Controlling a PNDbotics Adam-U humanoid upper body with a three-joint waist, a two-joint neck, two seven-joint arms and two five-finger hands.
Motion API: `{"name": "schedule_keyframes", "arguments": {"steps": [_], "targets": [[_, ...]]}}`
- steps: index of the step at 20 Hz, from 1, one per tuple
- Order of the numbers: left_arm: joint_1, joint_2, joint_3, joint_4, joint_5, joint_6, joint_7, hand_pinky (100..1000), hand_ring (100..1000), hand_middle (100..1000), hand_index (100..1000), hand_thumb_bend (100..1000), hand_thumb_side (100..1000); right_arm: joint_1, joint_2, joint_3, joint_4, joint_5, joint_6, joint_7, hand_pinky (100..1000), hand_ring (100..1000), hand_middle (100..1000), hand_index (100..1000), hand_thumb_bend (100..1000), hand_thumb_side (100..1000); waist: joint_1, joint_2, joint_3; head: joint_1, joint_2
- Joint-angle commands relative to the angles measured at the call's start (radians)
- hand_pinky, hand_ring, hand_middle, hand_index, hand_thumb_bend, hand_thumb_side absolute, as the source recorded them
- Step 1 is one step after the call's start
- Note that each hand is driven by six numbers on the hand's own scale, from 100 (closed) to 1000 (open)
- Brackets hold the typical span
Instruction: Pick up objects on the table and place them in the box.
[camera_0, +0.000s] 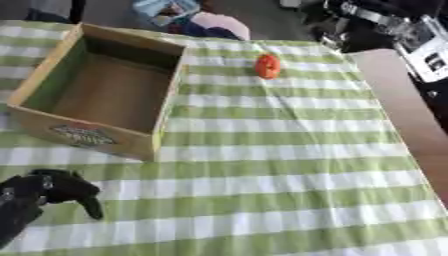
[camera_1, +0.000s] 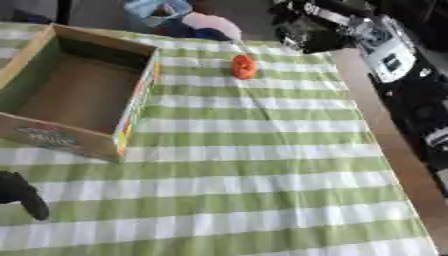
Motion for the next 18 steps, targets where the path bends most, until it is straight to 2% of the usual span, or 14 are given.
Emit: {"name": "schedule_keyframes", "arguments": {"steps": [1, 8, 11, 13, 18], "targets": [[-0.019, 0.009, -0.007, -0.020, 0.012, 0.001, -0.008, 641, 610, 583, 801, 173, 1000, -0.037, -0.004, -0.027, 0.057, 0.064, -0.002, -0.028, 849, 827, 740, 928, 100, 734, 0.004, -0.015, 0.010, -0.021, -0.011], [-0.032, 0.006, -0.013, -0.020, 0.024, -0.007, -0.021, 642, 610, 583, 802, 171, 1000, -0.067, 0.040, -0.044, 0.149, 0.176, 0.001, -0.086, 850, 829, 747, 930, 100, 770, 0.005, -0.005, 0.046, -0.058, -0.015], [-0.035, 0.005, -0.015, -0.020, 0.026, -0.011, -0.025, 642, 610, 583, 802, 170, 1000, -0.077, 0.053, -0.051, 0.179, 0.230, 0.013, -0.116, 849, 829, 749, 931, 100, 734, 0.007, -0.003, 0.056, -0.067, -0.018], [-0.037, 0.004, -0.017, -0.020, 0.028, -0.013, -0.028, 642, 610, 583, 802, 170, 1000, -0.080, 0.059, -0.058, 0.195, 0.263, 0.028, -0.153, 852, 834, 756, 930, 100, 654, 0.007, -0.002, 0.062, -0.072, -0.021], [-0.039, 0.003, -0.019, -0.020, 0.027, -0.016, -0.033, 642, 610, 583, 802, 169, 1000, -0.079, 0.064, -0.067, 0.242, 0.343, 0.065, -0.247, 859, 844, 773, 932, 100, 628, 0.008, 0.001, 0.072, -0.079, -0.024]]}}
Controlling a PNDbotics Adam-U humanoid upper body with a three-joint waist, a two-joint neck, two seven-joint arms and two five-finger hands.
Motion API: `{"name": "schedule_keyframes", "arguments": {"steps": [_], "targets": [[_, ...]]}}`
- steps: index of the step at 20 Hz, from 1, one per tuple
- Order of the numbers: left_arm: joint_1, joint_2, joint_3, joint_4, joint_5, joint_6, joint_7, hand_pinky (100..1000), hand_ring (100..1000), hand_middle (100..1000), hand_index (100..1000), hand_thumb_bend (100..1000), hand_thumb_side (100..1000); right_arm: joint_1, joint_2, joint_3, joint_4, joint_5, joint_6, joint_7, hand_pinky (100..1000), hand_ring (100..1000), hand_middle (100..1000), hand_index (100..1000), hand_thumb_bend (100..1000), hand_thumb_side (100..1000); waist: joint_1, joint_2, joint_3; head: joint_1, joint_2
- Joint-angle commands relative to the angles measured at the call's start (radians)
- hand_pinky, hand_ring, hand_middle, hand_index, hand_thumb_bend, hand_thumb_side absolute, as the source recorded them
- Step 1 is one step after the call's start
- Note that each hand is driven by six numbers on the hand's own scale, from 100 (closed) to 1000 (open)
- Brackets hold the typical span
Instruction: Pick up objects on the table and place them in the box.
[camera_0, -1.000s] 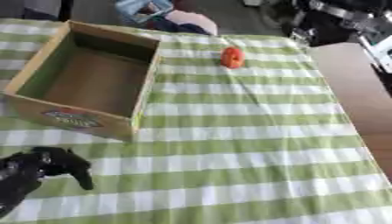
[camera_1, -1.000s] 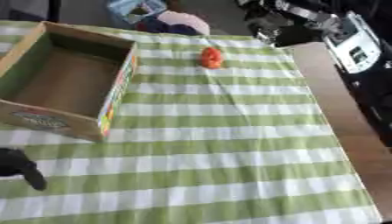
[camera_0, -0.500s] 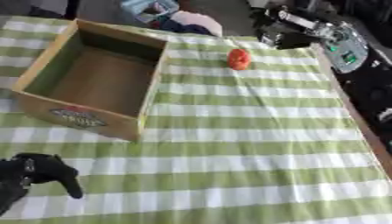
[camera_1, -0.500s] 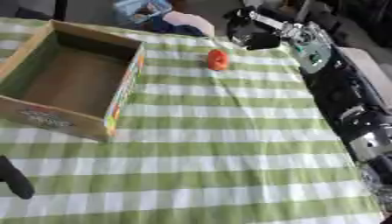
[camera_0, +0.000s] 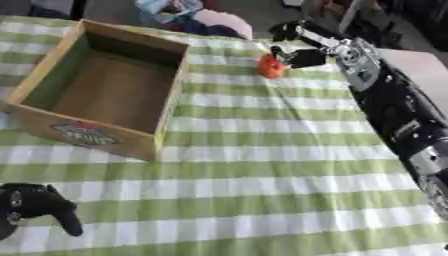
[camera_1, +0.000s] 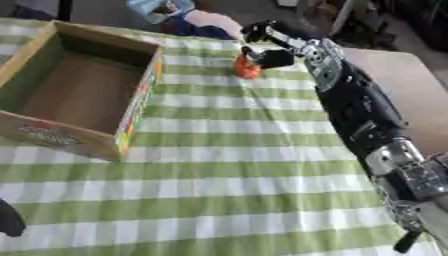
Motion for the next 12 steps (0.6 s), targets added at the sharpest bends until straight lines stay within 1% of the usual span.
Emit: {"name": "schedule_keyframes", "arguments": {"steps": [1, 3, 4, 8, 10, 12], "targets": [[-0.013, 0.004, -0.003, -0.020, 0.007, -0.005, -0.006, 642, 610, 583, 802, 168, 1000, -0.017, -0.029, -0.014, 0.023, 0.055, 0.024, -0.057, 859, 845, 774, 932, 100, 626, 0.008, -0.015, 0.003, -0.007, -0.015], [-0.014, 0.004, -0.003, -0.020, 0.006, -0.006, -0.006, 642, 610, 582, 802, 169, 1000, -0.013, -0.031, -0.017, 0.041, 0.088, 0.042, -0.086, 860, 846, 779, 922, 100, 632, 0.008, -0.013, 0.004, -0.009, -0.018], [-0.014, 0.003, -0.003, -0.020, 0.005, -0.007, -0.007, 642, 610, 582, 802, 170, 1000, -0.012, -0.030, -0.018, 0.048, 0.101, 0.048, -0.099, 858, 844, 775, 919, 100, 618, 0.008, -0.011, 0.004, -0.009, -0.020], [-0.016, 0.001, -0.005, -0.020, -0.002, -0.007, -0.011, 642, 610, 582, 802, 171, 1000, -0.006, -0.027, -0.025, 0.078, 0.128, 0.070, -0.146, 857, 844, 776, 914, 100, 630, 0.006, -0.004, 0.005, -0.011, -0.026], [-0.016, 0.000, -0.005, -0.020, -0.005, -0.008, -0.012, 642, 610, 582, 802, 171, 1000, -0.003, -0.024, -0.024, 0.093, 0.136, 0.078, -0.157, 859, 845, 778, 913, 100, 693, 0.007, 0.000, 0.006, -0.012, -0.029], [-0.017, -0.001, -0.005, -0.020, -0.008, -0.009, -0.012, 642, 610, 582, 802, 172, 1000, -0.001, -0.018, -0.022, 0.105, 0.141, 0.079, -0.157, 862, 848, 783, 915, 100, 729, 0.008, 0.003, 0.005, -0.013, -0.030]]}}
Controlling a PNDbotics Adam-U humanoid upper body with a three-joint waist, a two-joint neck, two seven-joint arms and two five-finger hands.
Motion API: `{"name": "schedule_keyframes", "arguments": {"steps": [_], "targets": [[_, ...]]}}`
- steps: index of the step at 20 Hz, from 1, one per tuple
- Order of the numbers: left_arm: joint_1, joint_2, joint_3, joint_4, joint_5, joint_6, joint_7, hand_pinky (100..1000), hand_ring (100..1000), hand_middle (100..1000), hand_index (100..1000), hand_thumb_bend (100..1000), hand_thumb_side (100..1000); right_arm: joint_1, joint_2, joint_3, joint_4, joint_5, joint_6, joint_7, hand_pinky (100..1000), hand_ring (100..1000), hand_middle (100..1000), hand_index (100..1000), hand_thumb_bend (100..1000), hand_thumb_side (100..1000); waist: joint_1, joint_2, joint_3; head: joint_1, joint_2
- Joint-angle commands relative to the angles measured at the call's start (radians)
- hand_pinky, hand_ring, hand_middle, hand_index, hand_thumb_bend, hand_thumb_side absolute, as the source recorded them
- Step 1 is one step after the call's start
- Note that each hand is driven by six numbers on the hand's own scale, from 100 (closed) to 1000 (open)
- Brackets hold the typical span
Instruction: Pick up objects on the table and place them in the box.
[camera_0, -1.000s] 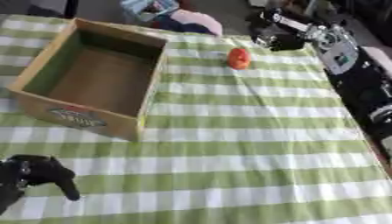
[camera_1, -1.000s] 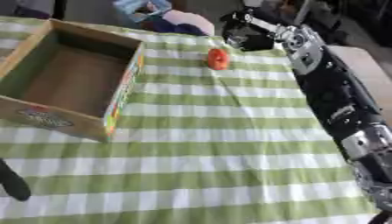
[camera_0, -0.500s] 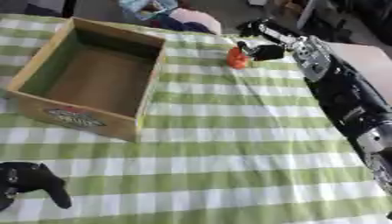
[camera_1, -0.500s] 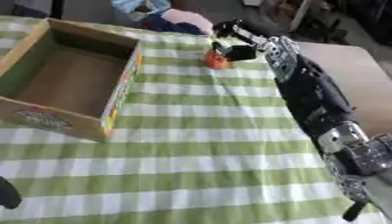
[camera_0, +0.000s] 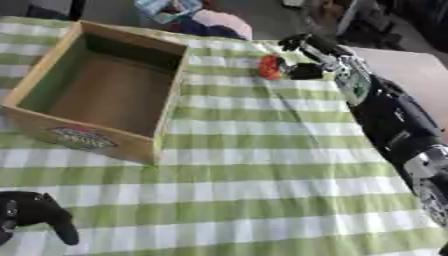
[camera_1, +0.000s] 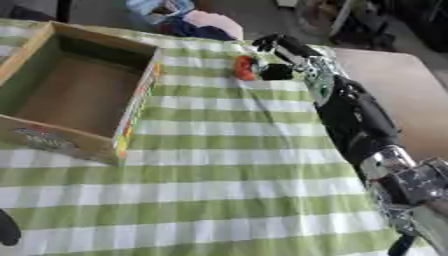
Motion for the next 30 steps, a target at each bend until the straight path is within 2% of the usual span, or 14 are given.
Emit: {"name": "schedule_keyframes", "arguments": {"steps": [1, 9, 10, 12, 13, 14, 15, 16, 17, 18, 21, 27, 30], "targets": [[-0.010, -0.001, 0.000, -0.020, -0.004, -0.003, -0.003, 642, 610, 582, 802, 171, 1000, -0.011, -0.018, -0.007, 0.011, 0.016, 0.004, -0.008, 862, 848, 784, 916, 100, 740, 0.008, -0.014, -0.001, -0.005, -0.015], [-0.011, -0.005, -0.002, -0.020, -0.009, -0.005, -0.006, 642, 609, 581, 802, 172, 1000, -0.020, 0.006, -0.004, 0.018, 0.036, 0.008, -0.011, 859, 844, 782, 903, 100, 738, 0.011, -0.009, 0.002, -0.009, -0.023], [-0.011, -0.005, -0.003, -0.020, -0.009, -0.006, -0.006, 642, 609, 581, 802, 171, 1000, -0.022, 0.009, -0.005, 0.015, 0.038, 0.009, -0.018, 847, 833, 767, 861, 100, 680, 0.012, -0.008, 0.004, -0.011, -0.027], [-0.012, -0.006, -0.003, -0.020, -0.009, -0.007, -0.006, 642, 609, 581, 802, 171, 1000, -0.025, 0.016, -0.005, 0.011, 0.045, 0.010, -0.039, 838, 824, 757, 775, 100, 619, 0.013, -0.007, 0.008, -0.015, -0.030], [-0.012, -0.007, -0.003, -0.020, -0.009, -0.008, -0.006, 642, 609, 580, 802, 172, 1000, -0.027, 0.019, -0.004, 0.009, 0.050, 0.010, -0.049, 832, 819, 751, 739, 100, 599, 0.014, -0.006, 0.008, -0.016, -0.030], [-0.012, -0.007, -0.003, -0.020, -0.009, -0.008, -0.006, 642, 609, 580, 802, 172, 1000, -0.028, 0.022, -0.003, 0.007, 0.055, 0.010, -0.060, 832, 819, 751, 739, 100, 599, 0.014, -0.006, 0.009, -0.017, -0.031], [-0.013, -0.007, -0.003, -0.020, -0.009, -0.008, -0.006, 642, 609, 580, 802, 172, 1000, -0.029, 0.025, -0.003, 0.005, 0.058, 0.009, -0.071, 821, 806, 735, 623, 100, 529, 0.014, -0.005, 0.009, -0.017, -0.030], [-0.013, -0.008, -0.004, -0.020, -0.009, -0.008, -0.006, 642, 609, 580, 802, 172, 1000, -0.030, 0.027, -0.003, 0.002, 0.061, 0.008, -0.083, 821, 806, 735, 623, 100, 529, 0.015, -0.005, 0.009, -0.018, -0.030], [-0.013, -0.008, -0.004, -0.020, -0.009, -0.008, -0.006, 642, 609, 580, 802, 171, 1000, -0.031, 0.028, -0.003, -0.004, 0.062, 0.006, -0.097, 811, 787, 712, 468, 100, 449, 0.015, -0.005, 0.009, -0.018, -0.030], [-0.013, -0.008, -0.004, -0.020, -0.009, -0.007, -0.006, 642, 609, 580, 802, 172, 1000, -0.031, 0.029, -0.003, -0.009, 0.063, 0.005, -0.111, 809, 780, 701, 423, 100, 376, 0.015, -0.005, 0.008, -0.018, -0.030], [-0.013, -0.009, -0.003, -0.020, -0.009, -0.006, -0.005, 642, 608, 579, 802, 173, 1000, -0.033, 0.028, -0.002, -0.030, 0.058, -0.002, -0.147, 801, 759, 659, 293, 100, 254, 0.015, -0.006, 0.005, -0.017, -0.029], [-0.010, -0.009, 0.000, -0.020, -0.007, 0.000, -0.001, 641, 608, 579, 801, 172, 1000, -0.047, 0.007, 0.017, -0.136, 0.013, -0.056, -0.158, 799, 751, 629, 274, 100, 109, 0.016, -0.014, -0.011, -0.008, -0.029], [-0.007, -0.008, 0.001, -0.020, -0.004, 0.001, 0.001, 641, 607, 578, 800, 171, 1000, -0.055, -0.001, 0.028, -0.195, -0.023, -0.078, -0.135, 799, 752, 627, 276, 100, 100, 0.018, -0.020, -0.018, -0.006, -0.030]]}}
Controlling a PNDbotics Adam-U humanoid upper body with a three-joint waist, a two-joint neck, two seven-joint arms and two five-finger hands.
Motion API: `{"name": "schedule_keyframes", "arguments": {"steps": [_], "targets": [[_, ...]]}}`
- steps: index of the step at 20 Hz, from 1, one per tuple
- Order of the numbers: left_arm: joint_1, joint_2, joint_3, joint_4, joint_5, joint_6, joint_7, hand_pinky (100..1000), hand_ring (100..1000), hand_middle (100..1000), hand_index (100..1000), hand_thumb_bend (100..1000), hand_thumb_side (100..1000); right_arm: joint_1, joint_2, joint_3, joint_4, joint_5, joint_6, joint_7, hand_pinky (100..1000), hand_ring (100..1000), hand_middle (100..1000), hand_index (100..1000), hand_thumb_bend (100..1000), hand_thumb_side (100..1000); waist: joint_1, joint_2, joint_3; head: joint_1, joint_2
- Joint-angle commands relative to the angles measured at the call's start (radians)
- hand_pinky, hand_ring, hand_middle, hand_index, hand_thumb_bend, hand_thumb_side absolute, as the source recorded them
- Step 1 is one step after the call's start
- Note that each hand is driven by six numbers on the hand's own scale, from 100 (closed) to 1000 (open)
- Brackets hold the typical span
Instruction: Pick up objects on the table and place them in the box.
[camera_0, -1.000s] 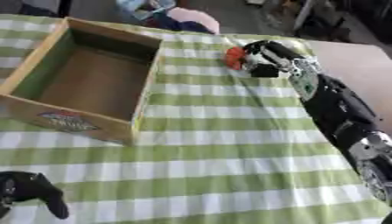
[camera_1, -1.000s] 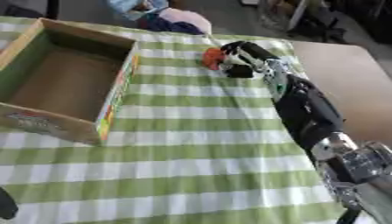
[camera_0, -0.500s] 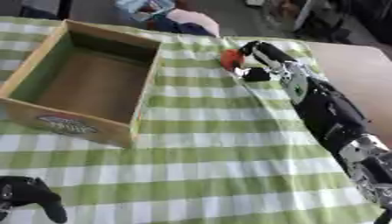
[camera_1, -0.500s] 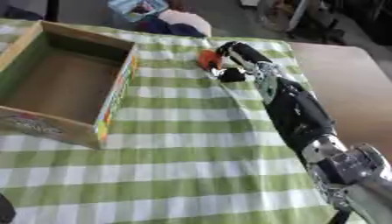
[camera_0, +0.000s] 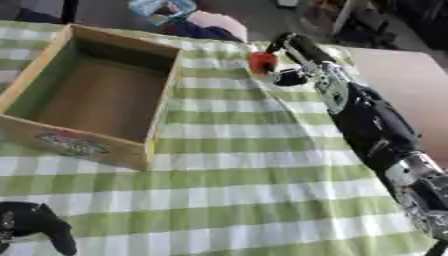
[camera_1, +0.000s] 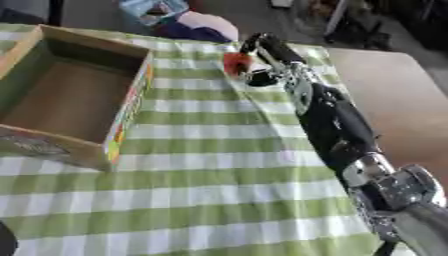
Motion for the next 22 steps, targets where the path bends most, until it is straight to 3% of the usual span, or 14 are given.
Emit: {"name": "schedule_keyframes", "arguments": {"steps": [1, 7, 8, 9, 15, 22], "targets": [[-0.005, 0.001, 0.002, -0.020, 0.005, 0.002, 0.003, 641, 607, 578, 800, 170, 1000, -0.032, -0.054, 0.009, -0.084, -0.044, -0.025, 0.020, 799, 751, 626, 276, 100, 100, 0.010, -0.030, -0.004, 0.004, -0.012], [0.005, 0.005, 0.003, -0.020, 0.011, -0.001, 0.003, 641, 606, 577, 798, 167, 1000, -0.072, -0.044, 0.045, -0.180, -0.113, -0.055, 0.082, 800, 751, 626, 277, 100, 100, 0.014, -0.047, -0.008, 0.005, -0.010], [0.004, 0.006, 0.001, -0.020, 0.015, -0.003, 0.002, 641, 606, 577, 798, 165, 1000, -0.082, -0.037, 0.053, -0.197, -0.123, -0.063, 0.094, 799, 751, 625, 277, 100, 215, 0.015, -0.050, -0.006, 0.004, -0.010], [0.005, 0.007, 0.001, -0.020, 0.020, -0.004, 0.002, 641, 606, 576, 798, 164, 999, -0.092, -0.029, 0.063, -0.214, -0.135, -0.076, 0.107, 799, 751, 625, 278, 100, 100, 0.016, -0.054, -0.004, 0.002, -0.009], [0.001, 0.008, -0.004, -0.020, 0.062, -0.006, -0.001, 634, 598, 573, 797, 161, 967, -0.143, 0.040, 0.107, -0.247, -0.157, -0.098, 0.192, 801, 753, 634, 280, 100, 100, 0.014, -0.070, 0.026, -0.015, -0.003], [-0.007, 0.007, -0.004, -0.020, 0.098, -0.008, -0.010, 614, 575, 548, 792, 159, 957, -0.164, 0.128, 0.138, -0.197, -0.115, -0.134, 0.267, 801, 756, 648, 289, 100, 100, 0.011, -0.075, 0.074, -0.036, -0.002]]}}
